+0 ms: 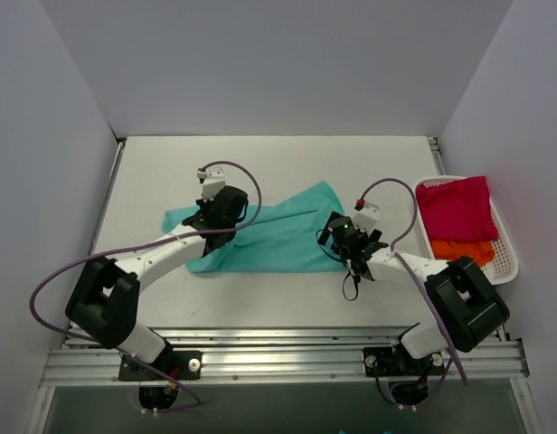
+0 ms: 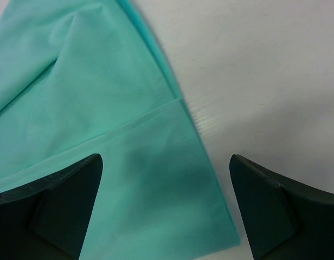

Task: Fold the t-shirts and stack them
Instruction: Flatten out the tshirt

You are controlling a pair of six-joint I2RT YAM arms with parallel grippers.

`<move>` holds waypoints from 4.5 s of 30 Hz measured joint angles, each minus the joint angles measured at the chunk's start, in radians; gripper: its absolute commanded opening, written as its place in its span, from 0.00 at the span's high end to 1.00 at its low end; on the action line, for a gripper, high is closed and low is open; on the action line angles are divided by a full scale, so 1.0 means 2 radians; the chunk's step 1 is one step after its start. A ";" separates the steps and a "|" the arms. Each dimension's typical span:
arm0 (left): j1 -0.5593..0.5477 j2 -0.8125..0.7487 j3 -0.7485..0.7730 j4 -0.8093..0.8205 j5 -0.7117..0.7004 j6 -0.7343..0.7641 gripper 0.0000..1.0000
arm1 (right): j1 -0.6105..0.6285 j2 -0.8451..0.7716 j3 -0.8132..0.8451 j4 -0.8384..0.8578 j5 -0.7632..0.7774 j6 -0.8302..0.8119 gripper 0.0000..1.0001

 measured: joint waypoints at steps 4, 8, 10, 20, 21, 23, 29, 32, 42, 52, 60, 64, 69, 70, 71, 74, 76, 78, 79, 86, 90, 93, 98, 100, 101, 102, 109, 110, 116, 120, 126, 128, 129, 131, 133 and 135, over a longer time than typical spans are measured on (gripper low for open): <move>0.030 -0.042 -0.023 0.029 0.018 0.004 0.98 | -0.033 -0.004 -0.005 0.000 0.001 0.010 0.01; 0.043 -0.044 -0.044 0.042 0.034 0.008 0.98 | -0.037 -0.001 0.000 -0.001 0.001 0.011 0.03; 0.046 -0.042 -0.050 0.045 0.044 0.010 0.98 | -0.039 0.010 0.009 0.000 0.000 0.011 0.04; 0.054 -0.041 -0.064 0.071 0.069 0.013 0.98 | -0.041 0.100 0.054 0.019 0.015 0.010 0.21; 0.055 -0.041 -0.066 0.072 0.071 0.013 0.98 | -0.041 0.107 0.060 0.023 0.018 0.009 0.23; 0.056 -0.041 -0.067 0.074 0.073 0.013 0.98 | -0.041 0.118 0.066 0.032 0.023 0.008 0.32; 0.057 -0.039 -0.067 0.081 0.076 0.013 0.98 | -0.041 0.125 0.068 0.041 0.030 0.010 0.48; 0.057 -0.036 -0.067 0.085 0.076 0.013 0.98 | -0.041 0.125 0.067 0.040 0.031 0.011 0.51; 0.057 -0.032 -0.067 0.087 0.078 0.013 0.98 | -0.040 0.118 0.061 0.022 0.048 0.024 0.70; 0.057 -0.024 -0.067 0.087 0.080 0.013 0.98 | -0.025 0.100 0.056 -0.029 0.069 0.039 1.00; 0.057 -0.024 -0.067 0.087 0.080 0.013 0.98 | -0.017 0.099 0.056 -0.045 0.078 0.044 1.00; 0.057 -0.024 -0.067 0.087 0.080 0.013 0.98 | -0.009 0.093 0.056 -0.063 0.089 0.046 1.00; 0.056 -0.024 -0.067 0.086 0.079 0.013 0.98 | 0.001 0.068 0.059 -0.089 0.101 0.049 0.83; 0.056 -0.025 -0.067 0.086 0.079 0.013 0.98 | 0.004 0.061 0.059 -0.092 0.104 0.051 0.81; 0.056 -0.025 -0.067 0.085 0.079 0.013 0.98 | 0.006 0.053 0.060 -0.095 0.108 0.050 0.80; 0.056 -0.031 -0.067 0.082 0.079 0.013 0.98 | 0.013 0.033 0.062 -0.102 0.116 0.051 0.76; 0.056 -0.037 -0.067 0.080 0.079 0.013 0.98 | 0.016 0.026 0.062 -0.105 0.120 0.052 0.72; 0.056 -0.045 -0.068 0.078 0.079 0.013 0.98 | 0.016 0.023 0.062 -0.108 0.122 0.052 0.76; 0.055 -0.050 -0.069 0.077 0.079 0.012 0.98 | 0.017 0.023 0.062 -0.109 0.122 0.052 0.79; 0.052 -0.073 -0.073 0.074 0.074 0.012 0.98 | 0.017 0.023 0.062 -0.111 0.123 0.056 0.79; 0.052 -0.075 -0.077 0.074 0.074 0.012 0.98 | 0.019 0.023 0.060 -0.110 0.123 0.058 0.73; 0.051 -0.075 -0.078 0.072 0.074 0.011 0.98 | 0.019 0.026 0.054 -0.108 0.123 0.060 0.67; 0.050 -0.075 -0.078 0.070 0.074 0.011 0.98 | 0.018 0.052 0.047 -0.101 0.122 0.061 0.65; 0.050 -0.075 -0.078 0.070 0.074 0.011 0.98 | 0.018 0.058 0.044 -0.101 0.121 0.061 0.65; 0.050 -0.075 -0.078 0.070 0.074 0.011 0.98 | 0.018 0.060 0.044 -0.100 0.121 0.061 0.65; 0.050 -0.075 -0.078 0.070 0.074 0.011 0.98 | 0.018 0.060 0.044 -0.098 0.121 0.061 0.65; 0.049 -0.074 -0.078 0.070 0.074 0.011 0.98 | 0.018 0.068 0.044 -0.085 0.120 0.061 0.71; 0.049 -0.073 -0.078 0.070 0.074 0.011 0.98 | 0.018 0.071 0.044 -0.084 0.120 0.061 0.71; 0.049 -0.072 -0.078 0.071 0.073 0.011 0.98 | 0.015 0.079 0.044 -0.080 0.117 0.061 0.78; 0.049 -0.071 -0.078 0.071 0.072 0.011 0.98 | 0.014 0.083 0.044 -0.078 0.115 0.059 1.00; 0.049 -0.066 -0.078 0.071 0.070 0.011 0.98 | 0.012 0.083 0.044 -0.075 0.115 0.060 1.00; 0.049 -0.066 -0.078 0.071 0.070 0.011 0.98 | 0.012 0.083 0.043 -0.075 0.115 0.060 1.00; 0.049 -0.066 -0.078 0.071 0.070 0.011 0.98 | 0.012 0.083 0.042 -0.074 0.115 0.060 1.00; 0.049 -0.066 -0.078 0.070 0.070 0.011 0.98 | 0.013 0.081 0.041 -0.076 0.115 0.060 1.00; 0.049 -0.067 -0.078 0.068 0.070 0.010 0.98 | 0.019 0.073 0.042 -0.083 0.117 0.062 1.00; 0.046 -0.074 -0.078 0.059 0.067 0.010 0.98 | 0.033 0.054 0.045 -0.108 0.128 0.067 1.00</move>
